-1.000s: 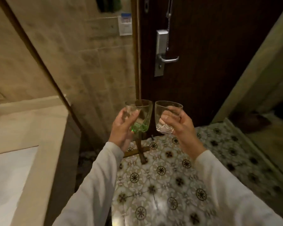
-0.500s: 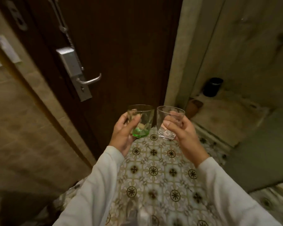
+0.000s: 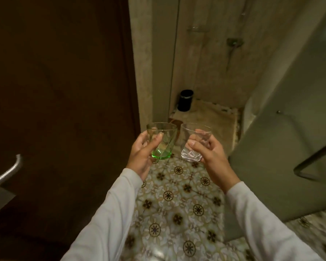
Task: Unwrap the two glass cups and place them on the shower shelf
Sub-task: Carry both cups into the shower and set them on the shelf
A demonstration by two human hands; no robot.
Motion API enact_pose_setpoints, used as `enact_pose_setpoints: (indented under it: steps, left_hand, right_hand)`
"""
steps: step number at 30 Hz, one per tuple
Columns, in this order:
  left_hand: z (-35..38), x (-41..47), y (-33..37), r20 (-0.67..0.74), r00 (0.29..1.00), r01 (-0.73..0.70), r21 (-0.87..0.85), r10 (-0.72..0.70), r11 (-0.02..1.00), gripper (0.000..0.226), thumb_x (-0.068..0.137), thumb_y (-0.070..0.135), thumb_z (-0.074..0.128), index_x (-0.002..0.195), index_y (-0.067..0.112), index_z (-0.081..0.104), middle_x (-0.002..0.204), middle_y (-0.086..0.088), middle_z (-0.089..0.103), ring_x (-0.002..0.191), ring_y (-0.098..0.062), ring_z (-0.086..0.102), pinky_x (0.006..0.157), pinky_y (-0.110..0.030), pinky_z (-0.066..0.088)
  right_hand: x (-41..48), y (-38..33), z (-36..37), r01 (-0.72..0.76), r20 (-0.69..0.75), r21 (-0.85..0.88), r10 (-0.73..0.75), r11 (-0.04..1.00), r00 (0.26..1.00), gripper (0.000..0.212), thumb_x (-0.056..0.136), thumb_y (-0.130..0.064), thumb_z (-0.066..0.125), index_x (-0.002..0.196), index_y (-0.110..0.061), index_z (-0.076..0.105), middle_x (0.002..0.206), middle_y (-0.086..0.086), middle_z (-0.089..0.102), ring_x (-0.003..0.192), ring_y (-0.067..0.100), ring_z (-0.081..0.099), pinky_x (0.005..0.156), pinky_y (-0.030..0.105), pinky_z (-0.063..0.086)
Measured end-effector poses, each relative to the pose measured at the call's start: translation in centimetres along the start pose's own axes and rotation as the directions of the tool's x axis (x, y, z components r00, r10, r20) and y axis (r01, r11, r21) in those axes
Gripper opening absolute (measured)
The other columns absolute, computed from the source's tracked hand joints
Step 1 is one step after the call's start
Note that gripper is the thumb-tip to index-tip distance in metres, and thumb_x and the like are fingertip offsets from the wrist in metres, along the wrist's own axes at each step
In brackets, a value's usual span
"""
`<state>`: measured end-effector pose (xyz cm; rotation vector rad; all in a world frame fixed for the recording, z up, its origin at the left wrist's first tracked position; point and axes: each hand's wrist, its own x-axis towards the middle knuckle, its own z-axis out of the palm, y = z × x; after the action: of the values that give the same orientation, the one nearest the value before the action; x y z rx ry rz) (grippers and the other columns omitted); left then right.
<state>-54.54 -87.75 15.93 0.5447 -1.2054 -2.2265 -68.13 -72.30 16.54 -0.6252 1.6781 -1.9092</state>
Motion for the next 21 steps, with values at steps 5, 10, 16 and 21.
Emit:
enact_pose_setpoints:
  steps: [5,10,16,21]
  left_hand:
    - [1.5,7.1,-1.1,0.066,0.994,0.086,-0.040,-0.084,0.995,0.059,0.079,0.022,0.076,0.131,0.005,0.052,0.129,-0.023,0.061,0.122,-0.041,0.056,0.107,-0.062,0.037]
    - [3.7,14.4,-2.5,0.143,0.982,0.125,-0.005,-0.123,0.992,0.061,0.079,0.023,0.076,0.133,0.007,0.052,0.128,-0.021,0.063,0.120,-0.039,0.059,0.106,-0.059,0.040]
    - [7.1,24.2,-4.5,0.189,0.972,0.141,0.022,-0.143,0.990,0.065,0.076,0.029,0.081,0.132,0.011,0.054,0.127,-0.017,0.065,0.119,-0.033,0.061,0.105,-0.054,0.042]
    - [11.1,33.1,-5.5,0.197,0.971,0.129,0.057,-0.138,0.990,0.058,0.075,0.030,0.081,0.125,0.012,0.060,0.124,-0.016,0.067,0.116,-0.032,0.063,0.095,-0.045,0.051]
  right_hand:
    - [5.0,0.6,-1.8,-0.017,-0.096,0.003,0.018,1.000,0.995,0.062,0.062,-0.038,0.088,0.118,-0.025,0.065,0.107,-0.003,0.078,0.104,0.019,0.073,0.096,0.041,0.056]
    - [10.8,1.7,-4.7,-0.033,-0.157,0.024,0.037,0.999,0.987,0.056,0.062,-0.039,0.091,0.113,-0.031,0.068,0.108,-0.001,0.078,0.103,0.019,0.074,0.088,0.035,0.058]
    - [19.4,2.3,-9.3,-0.036,-0.180,-0.024,0.031,0.999,0.983,0.057,0.068,-0.041,0.087,0.120,-0.029,0.065,0.110,-0.007,0.078,0.102,0.011,0.074,0.076,0.019,0.057]
    - [28.1,1.4,-13.2,-0.044,-0.208,-0.025,0.038,0.999,0.977,0.063,0.064,-0.045,0.089,0.120,-0.030,0.064,0.112,-0.007,0.077,0.105,0.014,0.073,0.084,0.033,0.059]
